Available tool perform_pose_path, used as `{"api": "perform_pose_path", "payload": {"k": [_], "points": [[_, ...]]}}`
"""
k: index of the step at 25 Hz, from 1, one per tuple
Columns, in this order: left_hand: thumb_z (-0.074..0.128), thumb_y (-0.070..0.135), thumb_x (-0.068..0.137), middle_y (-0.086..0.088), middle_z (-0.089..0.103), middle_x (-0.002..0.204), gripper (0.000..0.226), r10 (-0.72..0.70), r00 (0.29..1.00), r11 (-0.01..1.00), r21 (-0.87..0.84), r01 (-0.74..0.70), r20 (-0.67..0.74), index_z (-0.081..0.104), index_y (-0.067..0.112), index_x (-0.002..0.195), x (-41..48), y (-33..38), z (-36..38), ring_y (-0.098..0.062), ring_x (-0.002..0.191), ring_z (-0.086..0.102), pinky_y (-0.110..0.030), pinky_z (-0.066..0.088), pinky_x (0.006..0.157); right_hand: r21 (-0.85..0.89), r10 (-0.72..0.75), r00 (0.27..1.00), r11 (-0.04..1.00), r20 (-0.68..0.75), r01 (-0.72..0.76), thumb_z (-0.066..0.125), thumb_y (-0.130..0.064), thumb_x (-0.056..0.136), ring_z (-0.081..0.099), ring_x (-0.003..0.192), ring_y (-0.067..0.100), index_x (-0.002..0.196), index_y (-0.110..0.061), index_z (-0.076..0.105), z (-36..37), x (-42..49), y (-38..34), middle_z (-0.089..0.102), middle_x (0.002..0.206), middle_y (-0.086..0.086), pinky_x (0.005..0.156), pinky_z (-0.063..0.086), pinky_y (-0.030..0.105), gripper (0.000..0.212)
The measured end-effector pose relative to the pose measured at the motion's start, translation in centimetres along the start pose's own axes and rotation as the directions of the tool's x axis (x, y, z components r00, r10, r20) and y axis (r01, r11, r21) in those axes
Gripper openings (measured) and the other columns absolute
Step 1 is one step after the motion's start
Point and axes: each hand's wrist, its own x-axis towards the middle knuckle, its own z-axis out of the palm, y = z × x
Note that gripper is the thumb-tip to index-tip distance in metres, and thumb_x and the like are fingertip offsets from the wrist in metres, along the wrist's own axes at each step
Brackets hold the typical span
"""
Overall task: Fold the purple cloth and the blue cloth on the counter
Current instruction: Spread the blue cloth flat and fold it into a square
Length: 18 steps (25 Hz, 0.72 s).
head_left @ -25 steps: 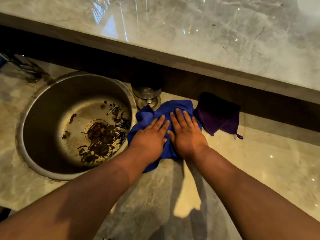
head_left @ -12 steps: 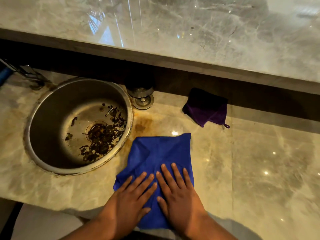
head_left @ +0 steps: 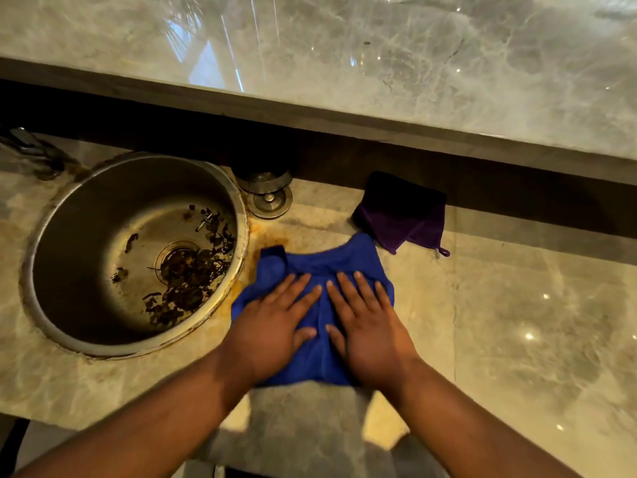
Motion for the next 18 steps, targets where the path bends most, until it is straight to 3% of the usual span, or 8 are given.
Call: {"api": "perform_pose_path", "payload": {"k": [2,3,5,7,9,12,14,18], "points": [[0.039,0.058,0.098,0.005,0.007,0.173,0.073,-0.062,0.998,0.998,0.026,0.062,0.008,0.014,0.034,0.162,4.5,-0.9,-1.4,-0.019,0.158,0.012,-0.049,0.032,0.121,0.021,0.053,0.998,0.998,-0.035,-0.052,0.030,-0.049,0.099,0.033,0.152,0.041,0.159,-0.012,0.037,-1.4,4.3,0.8,0.039,0.164,0.016,0.122,0.024,0.061,0.070],[0.041,0.054,0.101,0.003,0.004,0.174,0.072,-0.084,0.996,0.996,0.042,0.083,0.023,0.011,0.033,0.163,6.7,-1.4,-2.3,-0.020,0.159,0.008,-0.048,0.025,0.124,0.027,0.082,0.996,0.996,-0.038,-0.081,0.026,-0.048,0.100,0.028,0.154,0.041,0.161,-0.012,0.032,-2.4,6.3,1.2,0.034,0.167,0.016,0.123,0.019,0.060,0.071],[0.044,0.048,0.103,0.000,0.001,0.174,0.072,-0.101,0.993,0.994,0.042,0.098,0.058,0.008,0.031,0.163,9.8,-1.9,-4.0,-0.021,0.159,0.004,-0.049,0.021,0.125,0.021,0.133,0.991,0.991,0.033,-0.134,0.022,-0.046,0.107,0.005,0.160,0.034,0.165,-0.017,0.010,-3.6,9.2,1.6,0.011,0.174,0.010,0.127,0.003,0.052,0.067],[0.044,0.046,0.104,0.001,0.000,0.174,0.071,-0.109,0.992,0.993,0.045,0.106,0.070,0.008,0.029,0.163,9.8,-1.7,-4.2,-0.021,0.159,0.002,-0.048,0.015,0.127,0.030,0.174,0.983,0.984,0.057,-0.176,0.023,-0.044,0.109,-0.006,0.160,0.031,0.166,-0.019,0.001,-3.5,9.4,1.1,0.000,0.175,0.006,0.127,-0.004,0.050,0.065],[0.037,0.049,0.104,0.002,0.001,0.174,0.068,-0.100,0.995,0.992,0.082,0.098,0.026,0.010,0.030,0.163,6.7,-1.5,-2.7,-0.020,0.159,0.003,-0.050,0.012,0.127,0.005,0.156,0.988,0.988,-0.012,-0.156,0.017,-0.044,0.107,-0.004,0.160,0.035,0.165,-0.017,0.005,-2.4,7.0,-0.5,0.002,0.175,0.008,0.127,-0.002,0.053,0.066],[0.028,0.056,0.096,0.000,0.022,0.171,0.070,-0.031,0.998,0.994,0.104,0.037,-0.058,0.028,0.028,0.160,-0.4,-1.8,0.2,-0.022,0.157,0.020,-0.056,0.027,0.123,-0.014,0.094,0.996,0.995,-0.004,-0.095,0.007,-0.047,0.098,0.000,0.159,0.039,0.165,-0.014,0.011,0.1,2.4,-4.1,0.004,0.174,0.010,0.126,0.000,0.057,0.075],[0.032,0.057,0.095,-0.002,0.030,0.167,0.070,-0.011,0.997,0.986,0.167,0.023,-0.072,0.038,0.025,0.157,-5.0,-2.9,1.8,-0.021,0.154,0.024,-0.053,0.031,0.121,-0.006,0.052,0.999,0.999,-0.002,-0.052,0.017,-0.047,0.098,0.007,0.159,0.041,0.164,-0.013,0.018,1.3,0.0,-7.0,0.012,0.173,0.012,0.126,0.006,0.060,0.074],[0.041,0.061,0.094,0.001,0.028,0.168,0.071,-0.029,1.000,0.988,0.154,0.028,0.005,0.037,0.030,0.157,-14.7,-5.4,3.8,-0.022,0.153,0.028,-0.042,0.018,0.120,0.009,-0.119,0.992,0.993,0.039,0.119,0.034,-0.047,0.099,0.018,0.157,0.040,0.161,-0.015,0.031,3.9,-4.2,-11.9,0.026,0.171,0.011,0.125,0.015,0.062,0.070]]}}
